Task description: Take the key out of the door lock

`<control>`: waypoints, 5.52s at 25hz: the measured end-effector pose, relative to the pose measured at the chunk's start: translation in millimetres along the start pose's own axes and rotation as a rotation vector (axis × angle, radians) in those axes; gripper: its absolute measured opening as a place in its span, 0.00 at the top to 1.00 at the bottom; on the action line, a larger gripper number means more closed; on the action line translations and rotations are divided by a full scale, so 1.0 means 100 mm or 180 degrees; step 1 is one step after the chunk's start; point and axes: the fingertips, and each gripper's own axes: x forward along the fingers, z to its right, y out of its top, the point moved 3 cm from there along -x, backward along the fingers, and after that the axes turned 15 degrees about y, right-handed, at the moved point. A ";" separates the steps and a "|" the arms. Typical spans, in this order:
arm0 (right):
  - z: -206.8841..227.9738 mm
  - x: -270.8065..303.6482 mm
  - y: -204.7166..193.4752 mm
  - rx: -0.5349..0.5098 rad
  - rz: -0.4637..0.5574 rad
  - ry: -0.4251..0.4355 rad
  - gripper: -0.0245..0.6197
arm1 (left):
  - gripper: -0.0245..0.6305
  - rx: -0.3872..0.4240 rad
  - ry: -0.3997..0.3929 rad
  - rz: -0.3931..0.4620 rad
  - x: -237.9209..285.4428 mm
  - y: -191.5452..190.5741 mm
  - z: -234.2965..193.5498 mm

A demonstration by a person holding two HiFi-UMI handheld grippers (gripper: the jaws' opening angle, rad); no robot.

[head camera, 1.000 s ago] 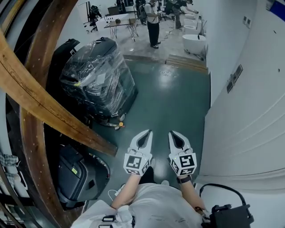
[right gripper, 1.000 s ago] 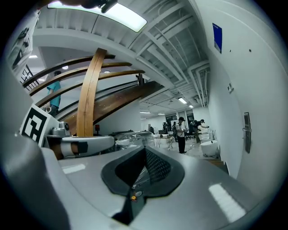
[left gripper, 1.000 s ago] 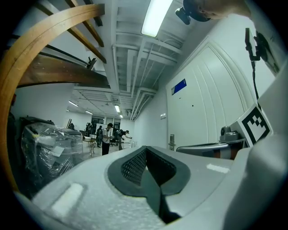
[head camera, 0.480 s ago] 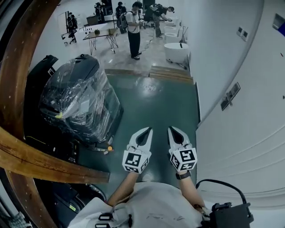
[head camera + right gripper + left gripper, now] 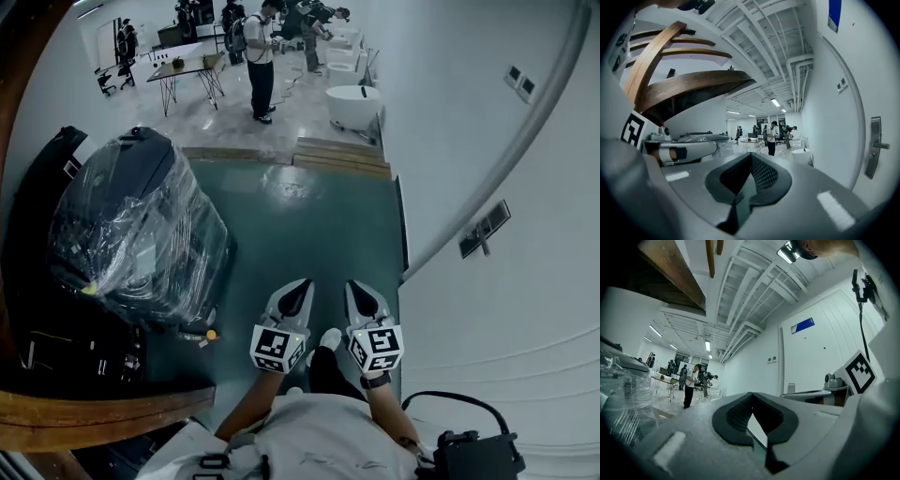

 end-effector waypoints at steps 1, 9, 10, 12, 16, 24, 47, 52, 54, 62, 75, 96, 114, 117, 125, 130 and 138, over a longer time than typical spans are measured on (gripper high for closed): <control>0.14 0.09 -0.03 0.0021 -0.0007 -0.0023 0.96 | 0.96 0.0009 -0.0003 -0.0010 0.15 -0.03 -0.02; 1.65 0.94 0.55 -0.0084 0.0279 -0.0077 0.96 | 0.96 0.0323 -0.0030 0.0055 1.66 0.20 -0.04; 1.80 0.99 0.64 -0.0128 0.0330 -0.0096 0.96 | 0.96 0.0355 -0.0031 0.0087 1.85 0.26 -0.04; 2.06 1.03 0.71 -0.0129 0.0381 -0.0156 0.96 | 0.96 0.0369 -0.0105 0.0105 2.18 0.30 0.06; 2.62 1.03 0.38 0.0369 0.0351 -0.0237 0.95 | 0.96 0.0012 -0.0390 -0.0016 2.72 0.19 0.40; 3.70 0.55 0.27 0.0492 0.0468 -0.1024 0.96 | 0.96 0.0012 -0.1096 -0.0253 3.92 -0.04 1.13; 4.63 -1.12 0.08 0.0870 0.0595 -0.4352 0.95 | 0.96 0.0240 -0.4620 -0.0409 5.20 -0.48 4.29; 4.40 -1.32 -0.21 0.1201 0.0657 -0.4642 0.95 | 0.64 0.0434 -0.4697 -0.0410 5.23 -0.64 4.79; 4.35 -1.36 -0.34 0.1366 0.0834 -0.4702 0.95 | 0.64 0.0384 -0.4633 -0.0368 5.32 -0.63 4.92; 4.41 -1.41 -1.02 0.2290 0.2256 -0.4346 0.67 | 0.77 0.0161 -0.4605 -0.0298 5.43 -0.65 5.11; 5.17 -1.47 -1.79 0.3028 0.5158 -0.3296 0.68 | 0.78 0.0104 -0.4566 -0.0363 5.40 -0.68 5.11; 4.05 -0.86 -1.97 0.3029 0.4333 -0.3925 0.93 | 0.77 -0.0078 -0.4741 -0.0385 5.47 -0.66 5.13; 2.98 -1.67 0.10 0.0384 0.1038 -0.4991 0.92 | 0.96 0.0405 -0.4573 -0.0742 4.11 -0.82 3.68; 2.88 -1.45 0.12 0.0276 0.0852 -0.4896 0.92 | 0.96 0.0491 -0.4509 -0.0636 3.88 -0.72 3.35; 2.66 -1.21 0.11 0.0302 0.0834 -0.4944 0.92 | 0.96 0.0393 -0.4660 -0.0316 3.53 -0.50 3.19; 2.58 -1.37 0.38 0.0027 0.0736 -0.5068 0.92 | 0.96 0.0365 -0.4936 -0.0234 3.34 -0.41 3.28; 2.62 -1.23 0.37 0.0123 0.0837 -0.5266 0.92 | 0.96 0.0221 -0.5030 -0.0044 3.32 -0.24 3.18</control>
